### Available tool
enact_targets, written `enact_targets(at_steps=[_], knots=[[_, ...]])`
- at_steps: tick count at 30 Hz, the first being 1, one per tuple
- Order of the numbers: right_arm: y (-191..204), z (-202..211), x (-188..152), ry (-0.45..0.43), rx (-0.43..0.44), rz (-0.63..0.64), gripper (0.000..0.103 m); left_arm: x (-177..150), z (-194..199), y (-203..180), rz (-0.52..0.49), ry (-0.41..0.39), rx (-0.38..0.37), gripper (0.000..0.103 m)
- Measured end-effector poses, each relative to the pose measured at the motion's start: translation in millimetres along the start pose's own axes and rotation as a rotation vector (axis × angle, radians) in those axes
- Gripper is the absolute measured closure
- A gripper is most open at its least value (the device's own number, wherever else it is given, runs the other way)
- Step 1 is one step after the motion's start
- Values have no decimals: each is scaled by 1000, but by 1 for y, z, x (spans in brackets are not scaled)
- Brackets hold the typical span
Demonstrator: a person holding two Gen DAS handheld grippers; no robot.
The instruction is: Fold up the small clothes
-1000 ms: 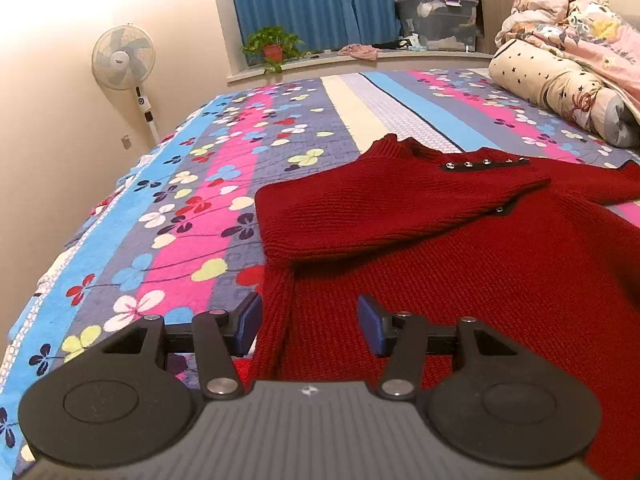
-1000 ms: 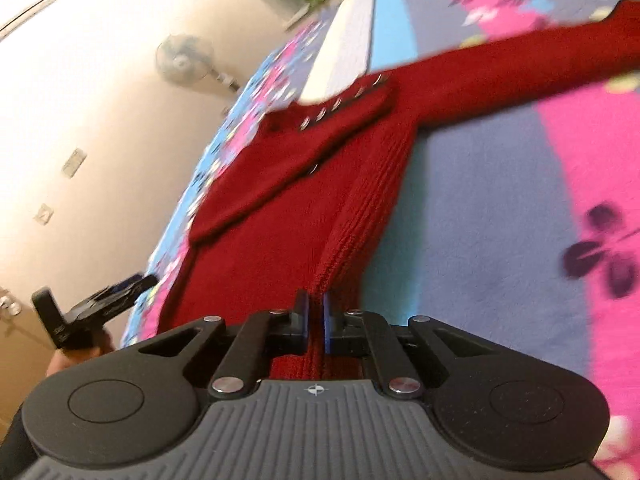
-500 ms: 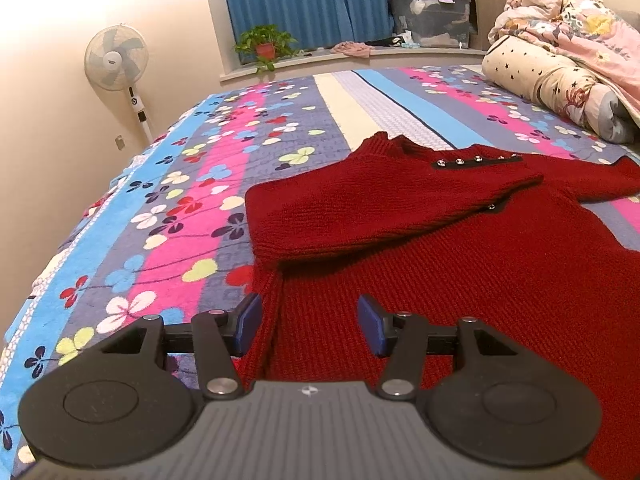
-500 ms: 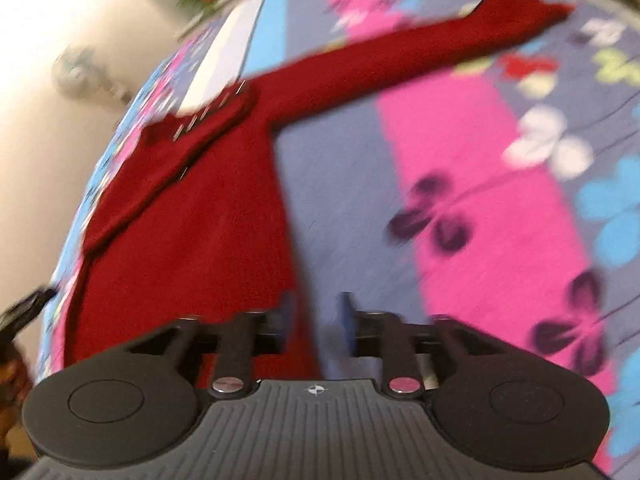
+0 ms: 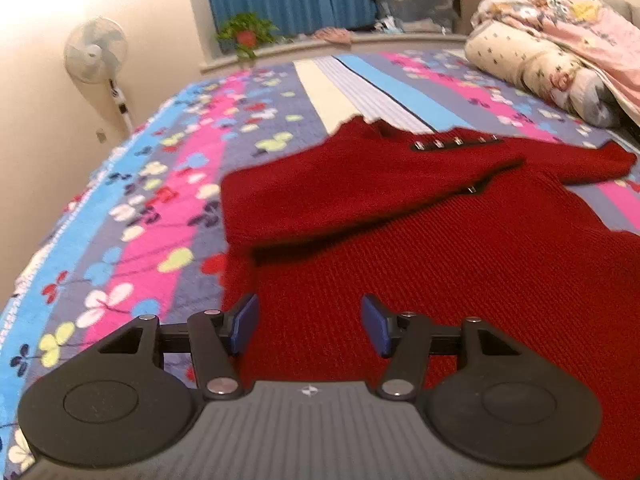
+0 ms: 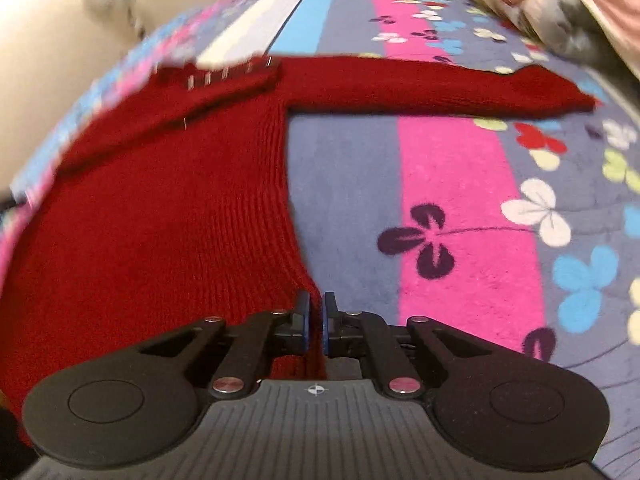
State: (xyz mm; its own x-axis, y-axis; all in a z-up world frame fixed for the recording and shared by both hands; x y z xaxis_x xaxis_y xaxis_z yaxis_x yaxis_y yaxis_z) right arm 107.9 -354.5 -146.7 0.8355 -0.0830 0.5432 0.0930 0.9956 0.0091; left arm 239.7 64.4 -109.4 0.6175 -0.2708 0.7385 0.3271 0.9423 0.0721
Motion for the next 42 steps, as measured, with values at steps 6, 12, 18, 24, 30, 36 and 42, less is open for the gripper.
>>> enact_targets(at_steps=[6, 12, 18, 24, 30, 36, 42], knots=[[10, 30, 18, -184, 140, -34, 92, -8, -10, -4, 18, 45, -37, 36], [41, -16, -12, 8, 38, 208, 77, -42, -35, 4, 37, 208, 4, 31], [36, 11, 34, -141, 84, 63, 74, -38, -22, 13, 48, 162, 79, 23], [23, 19, 79, -251, 83, -89, 70, 5, -16, 5, 130, 64, 173, 25], [18, 17, 95, -242, 68, -142, 68, 52, -44, -33, 155, 21, 194, 68], [30, 18, 101, -221, 69, -129, 68, 83, -97, -84, 123, 13, 167, 70], [31, 8, 99, -168, 64, -122, 68, 104, -145, -136, 45, -20, 146, 42]])
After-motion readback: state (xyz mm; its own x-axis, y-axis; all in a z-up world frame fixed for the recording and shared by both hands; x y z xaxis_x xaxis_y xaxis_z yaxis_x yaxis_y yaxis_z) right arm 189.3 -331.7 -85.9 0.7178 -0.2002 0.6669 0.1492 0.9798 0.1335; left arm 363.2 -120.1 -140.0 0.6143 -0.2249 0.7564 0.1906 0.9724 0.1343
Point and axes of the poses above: each gripper's, at about its wrist camera, not at the fingertips, and z roughly against the way its jaws point, y to its left, x to its top, the point moved 8 cm from there along -z, roughly the way its jaws point, and after that the axes turned 10 degrees about -x, right-handed, at the moved point
